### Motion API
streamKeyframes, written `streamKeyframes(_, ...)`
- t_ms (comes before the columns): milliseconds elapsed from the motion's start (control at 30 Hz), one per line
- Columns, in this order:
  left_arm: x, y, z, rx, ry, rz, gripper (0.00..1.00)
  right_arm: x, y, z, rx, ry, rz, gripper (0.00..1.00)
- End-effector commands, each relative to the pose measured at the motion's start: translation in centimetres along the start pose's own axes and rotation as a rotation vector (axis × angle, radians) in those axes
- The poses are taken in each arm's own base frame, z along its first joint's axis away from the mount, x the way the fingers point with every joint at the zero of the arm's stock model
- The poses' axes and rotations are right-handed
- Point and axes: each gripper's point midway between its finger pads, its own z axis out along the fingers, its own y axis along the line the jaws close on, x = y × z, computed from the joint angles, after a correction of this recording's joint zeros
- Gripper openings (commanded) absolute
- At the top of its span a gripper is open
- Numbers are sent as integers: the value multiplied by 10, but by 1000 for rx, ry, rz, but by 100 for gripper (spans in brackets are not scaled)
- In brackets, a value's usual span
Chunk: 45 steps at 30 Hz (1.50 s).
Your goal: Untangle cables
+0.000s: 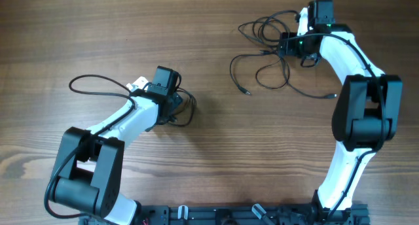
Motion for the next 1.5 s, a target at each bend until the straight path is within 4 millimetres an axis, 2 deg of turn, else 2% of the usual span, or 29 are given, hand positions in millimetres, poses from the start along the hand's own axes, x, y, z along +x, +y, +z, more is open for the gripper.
streamKeyframes(0,38,8,18,1,159,2,100,15,11,14,-45,61,19,77)
streamKeyframes(133,38,8,18,1,159,2,100,27,9,25,-37,103,3,70)
streamKeyframes(233,38,8,18,0,159,2,100,46,7,30,-38,176,-53,69)
streamKeyframes(333,38,8,18,1,159,2,100,52,2,30,-13,201,-96,68)
streamKeyframes(433,38,8,18,1,159,2,100,49,-29,35,163,188,-115,50)
streamKeyframes(500,38,8,18,0,159,2,100,58,-47,44,252,224,-152,23)
streamKeyframes(567,38,8,18,0,160,3,100,74,-50,54,250,281,-171,4)
streamKeyframes(600,38,8,18,0,160,3,100,81,-52,57,241,305,-154,4)
streamKeyframes(667,38,8,18,0,160,2,100,76,-49,53,200,289,-92,4)
streamKeyframes(767,38,8,18,0,160,3,100,38,-35,17,105,184,-63,4)
streamKeyframes(800,38,8,18,0,160,3,100,18,-28,-6,70,120,-61,4)
streamKeyframes(833,38,8,18,0,160,3,100,-6,-14,-39,8,28,-82,4)
streamKeyframes(867,38,8,18,0,160,3,100,-19,-3,-62,-41,-32,-113,4)
streamKeyframes(900,38,8,18,0,160,3,100,-34,15,-97,-109,-119,-165,4)
streamKeyframes(967,36,8,18,2,157,1,100,-50,36,-147,-176,-231,-201,5)
streamKeyframes(1000,32,8,16,7,153,-5,100,-54,52,-179,-217,-295,-229,4)
streamKeyframes(1067,27,6,12,40,163,24,100,-55,77,-221,-273,-373,-279,4)
streamKeyframes(1133,19,5,2,80,163,47,100,-47,105,-248,-321,-410,-334,4)
streamKeyframes(1167,15,5,-3,94,157,55,100,-39,123,-255,-344,-405,-366,5)
streamKeyframes(1233,4,4,-17,125,133,59,100,-17,155,-254,-388,-349,-419,4)
streamKeyframes(1267,-2,5,-27,142,115,47,100,0,172,-248,-413,-298,-450,4)
streamKeyframes(1367,-19,3,-61,216,48,42,100,40,207,-227,-461,-183,-505,4)
streamKeyframes(1400,-25,0,-73,251,17,62,100,50,211,-217,-449,-144,-484,4)
streamKeyframes(1467,-32,-3,-94,309,-25,58,99,65,193,-188,-314,-63,-353,4)
